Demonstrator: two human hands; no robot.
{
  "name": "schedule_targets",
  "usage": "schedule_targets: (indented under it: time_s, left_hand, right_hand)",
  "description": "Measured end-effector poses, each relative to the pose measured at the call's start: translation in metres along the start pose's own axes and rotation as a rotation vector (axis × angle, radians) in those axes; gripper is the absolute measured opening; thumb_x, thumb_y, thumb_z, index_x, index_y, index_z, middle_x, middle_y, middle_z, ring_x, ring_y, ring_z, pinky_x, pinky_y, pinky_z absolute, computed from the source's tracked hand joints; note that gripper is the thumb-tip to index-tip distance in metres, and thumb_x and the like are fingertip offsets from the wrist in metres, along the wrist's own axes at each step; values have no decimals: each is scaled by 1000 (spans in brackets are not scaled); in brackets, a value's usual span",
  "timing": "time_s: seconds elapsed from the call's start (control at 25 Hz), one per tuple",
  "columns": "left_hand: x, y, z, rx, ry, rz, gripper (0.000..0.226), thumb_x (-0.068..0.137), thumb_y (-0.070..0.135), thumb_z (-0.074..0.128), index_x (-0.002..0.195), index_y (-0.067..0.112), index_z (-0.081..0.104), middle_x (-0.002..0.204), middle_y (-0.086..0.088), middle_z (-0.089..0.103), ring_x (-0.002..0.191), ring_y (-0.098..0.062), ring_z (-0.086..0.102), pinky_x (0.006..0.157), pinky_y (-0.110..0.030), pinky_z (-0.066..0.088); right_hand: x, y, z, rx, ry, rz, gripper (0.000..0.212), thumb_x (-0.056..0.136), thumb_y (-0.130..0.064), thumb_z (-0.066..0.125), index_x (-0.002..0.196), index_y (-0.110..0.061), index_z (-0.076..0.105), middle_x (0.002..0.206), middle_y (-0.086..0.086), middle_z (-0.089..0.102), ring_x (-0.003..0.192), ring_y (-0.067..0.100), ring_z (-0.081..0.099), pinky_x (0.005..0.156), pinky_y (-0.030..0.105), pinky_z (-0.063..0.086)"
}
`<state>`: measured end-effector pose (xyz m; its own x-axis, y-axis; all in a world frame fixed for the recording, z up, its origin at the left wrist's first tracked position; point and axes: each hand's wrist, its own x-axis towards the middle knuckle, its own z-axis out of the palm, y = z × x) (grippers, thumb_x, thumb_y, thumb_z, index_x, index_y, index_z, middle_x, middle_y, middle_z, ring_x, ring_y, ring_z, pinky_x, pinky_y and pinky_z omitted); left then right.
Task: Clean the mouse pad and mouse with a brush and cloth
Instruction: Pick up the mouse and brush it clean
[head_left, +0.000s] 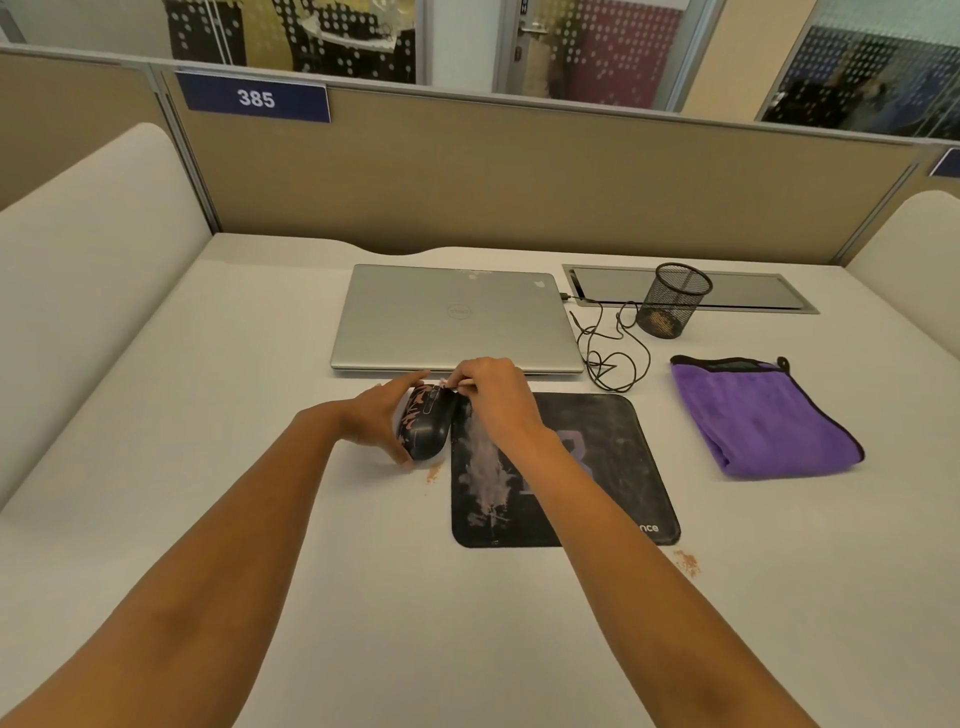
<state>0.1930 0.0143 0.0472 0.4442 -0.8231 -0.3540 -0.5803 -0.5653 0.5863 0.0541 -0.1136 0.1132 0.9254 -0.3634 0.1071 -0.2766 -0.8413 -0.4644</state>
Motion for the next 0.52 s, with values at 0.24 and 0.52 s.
schedule_targets:
  time_s: [0.24,0.52]
  left_hand:
    - [1,-1,-1,20,1,-10,123,54,29,88,144,31,5,151,0,20,137,-25,24,112,-42,25]
    - [-1,2,-1,6,-4,-2,120,56,26,88,143,31,6,150,-1,21,136,-25,25,111,-42,27]
  right_hand:
    - [13,-4,-21,-192,-355,-58,27,91,-8,55,116,-9,65,110,7,62,105,24,58,89,27,43]
    - [9,12,-24,-67,-65,-193,22,88,1,57,102,-10,71,104,10,70,94,21,65,84,22,47]
